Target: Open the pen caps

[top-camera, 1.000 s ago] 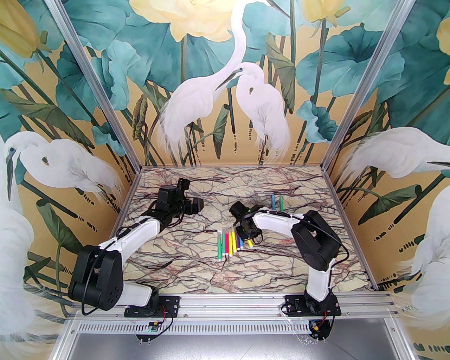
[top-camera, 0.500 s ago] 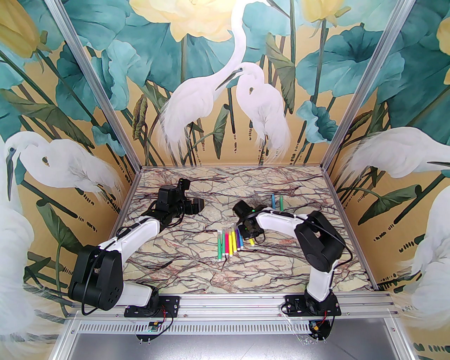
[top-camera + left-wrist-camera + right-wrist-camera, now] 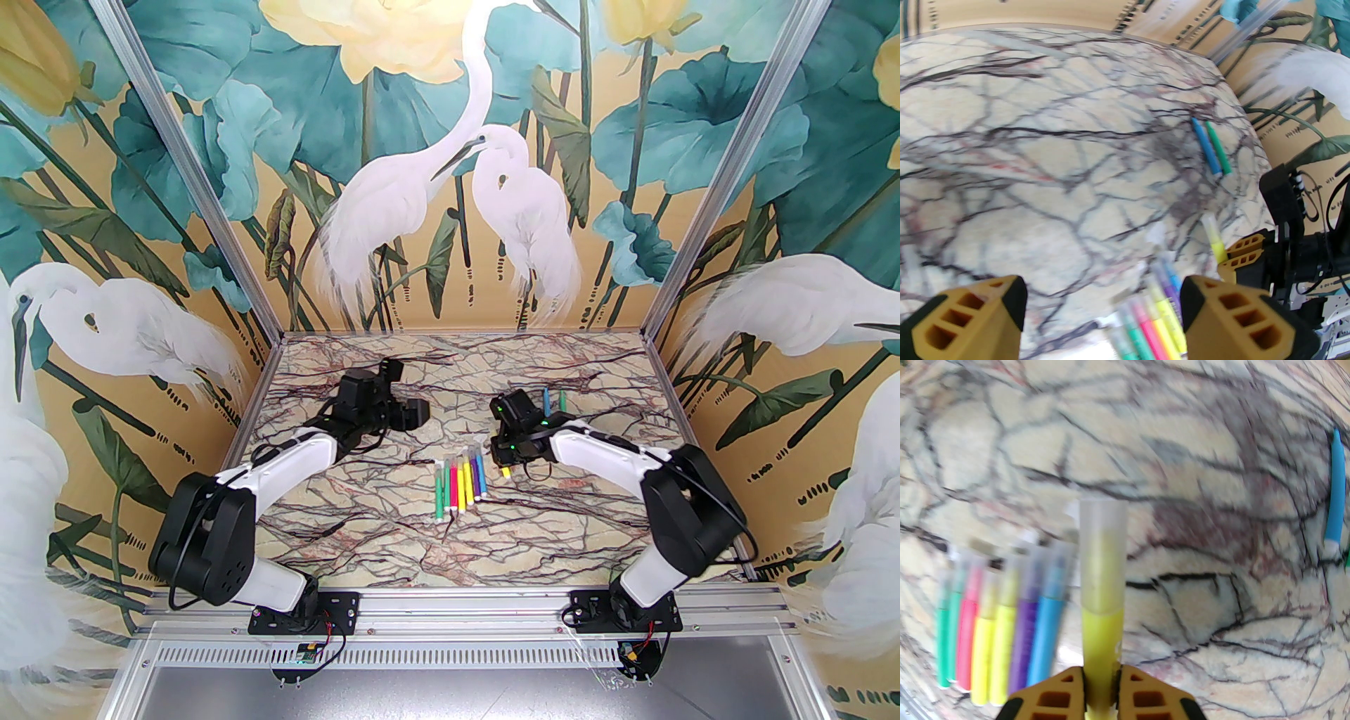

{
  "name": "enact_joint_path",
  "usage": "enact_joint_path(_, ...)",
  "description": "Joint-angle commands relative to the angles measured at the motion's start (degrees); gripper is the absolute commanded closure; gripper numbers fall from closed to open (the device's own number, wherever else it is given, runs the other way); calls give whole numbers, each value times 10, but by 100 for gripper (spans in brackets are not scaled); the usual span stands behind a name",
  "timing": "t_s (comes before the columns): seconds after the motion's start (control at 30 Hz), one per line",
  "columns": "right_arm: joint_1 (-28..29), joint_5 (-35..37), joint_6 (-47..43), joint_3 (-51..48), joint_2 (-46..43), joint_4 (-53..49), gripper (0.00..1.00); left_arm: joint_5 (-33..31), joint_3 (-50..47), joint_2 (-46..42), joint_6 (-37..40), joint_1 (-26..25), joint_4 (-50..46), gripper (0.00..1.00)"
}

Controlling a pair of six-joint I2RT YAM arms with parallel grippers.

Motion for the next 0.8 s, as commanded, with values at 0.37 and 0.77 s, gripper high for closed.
enact_joint_path(0.37,-9,-92,-35,-49,-76,111,95,95,55,66,-84,-70,88,27)
enact_joint_path(0.77,-8,-111,-41,-50,-91,124,94,131,81,109,-111,-93,111,32)
